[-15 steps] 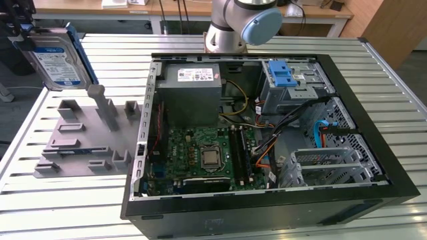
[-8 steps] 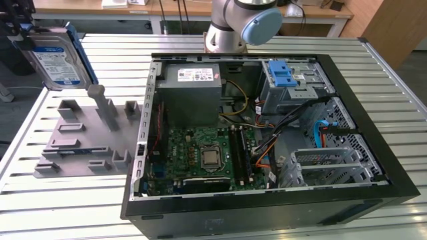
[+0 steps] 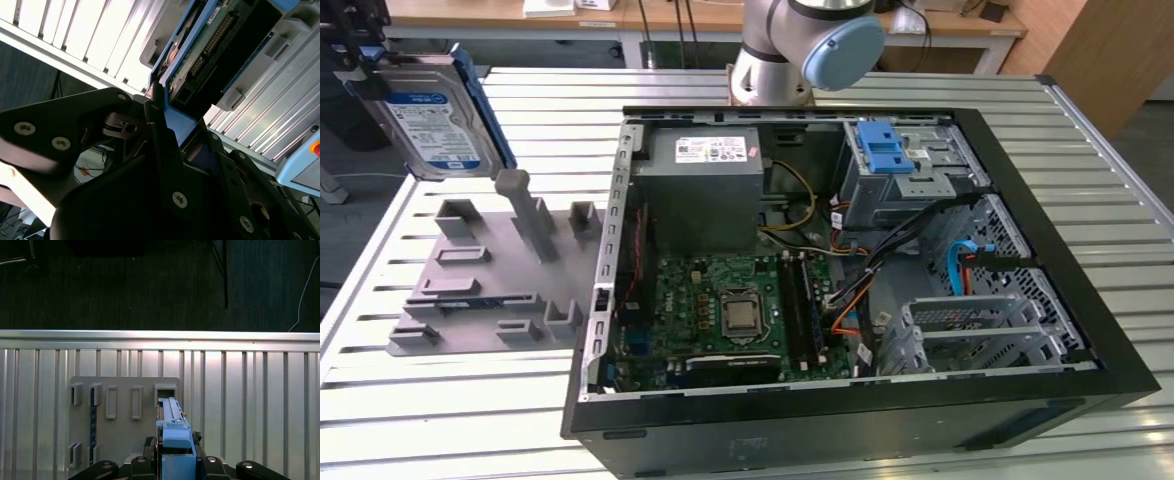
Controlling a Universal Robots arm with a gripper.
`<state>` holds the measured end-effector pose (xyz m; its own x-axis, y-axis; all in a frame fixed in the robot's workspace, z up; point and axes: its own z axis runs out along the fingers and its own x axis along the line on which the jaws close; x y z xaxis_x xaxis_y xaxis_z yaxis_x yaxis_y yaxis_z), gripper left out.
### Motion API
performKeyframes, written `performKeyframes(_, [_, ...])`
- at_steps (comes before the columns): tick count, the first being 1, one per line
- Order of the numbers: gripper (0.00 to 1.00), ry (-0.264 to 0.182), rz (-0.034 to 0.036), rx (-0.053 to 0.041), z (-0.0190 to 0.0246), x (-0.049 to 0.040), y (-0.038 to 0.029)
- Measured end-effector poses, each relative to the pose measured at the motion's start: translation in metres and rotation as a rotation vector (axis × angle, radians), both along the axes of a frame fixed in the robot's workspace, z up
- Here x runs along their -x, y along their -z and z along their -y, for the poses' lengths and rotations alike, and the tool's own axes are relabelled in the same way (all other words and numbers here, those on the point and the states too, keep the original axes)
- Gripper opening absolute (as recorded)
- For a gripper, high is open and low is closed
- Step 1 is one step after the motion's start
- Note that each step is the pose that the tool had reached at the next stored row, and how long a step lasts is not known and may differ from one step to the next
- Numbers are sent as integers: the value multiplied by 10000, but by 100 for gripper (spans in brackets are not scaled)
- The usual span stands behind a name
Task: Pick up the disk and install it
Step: 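Pick up the disk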
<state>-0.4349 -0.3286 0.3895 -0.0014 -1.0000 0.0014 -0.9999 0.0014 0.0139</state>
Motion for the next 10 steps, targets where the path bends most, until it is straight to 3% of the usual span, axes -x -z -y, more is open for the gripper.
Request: performKeyframes(10, [36, 0, 0, 0, 0, 0, -13])
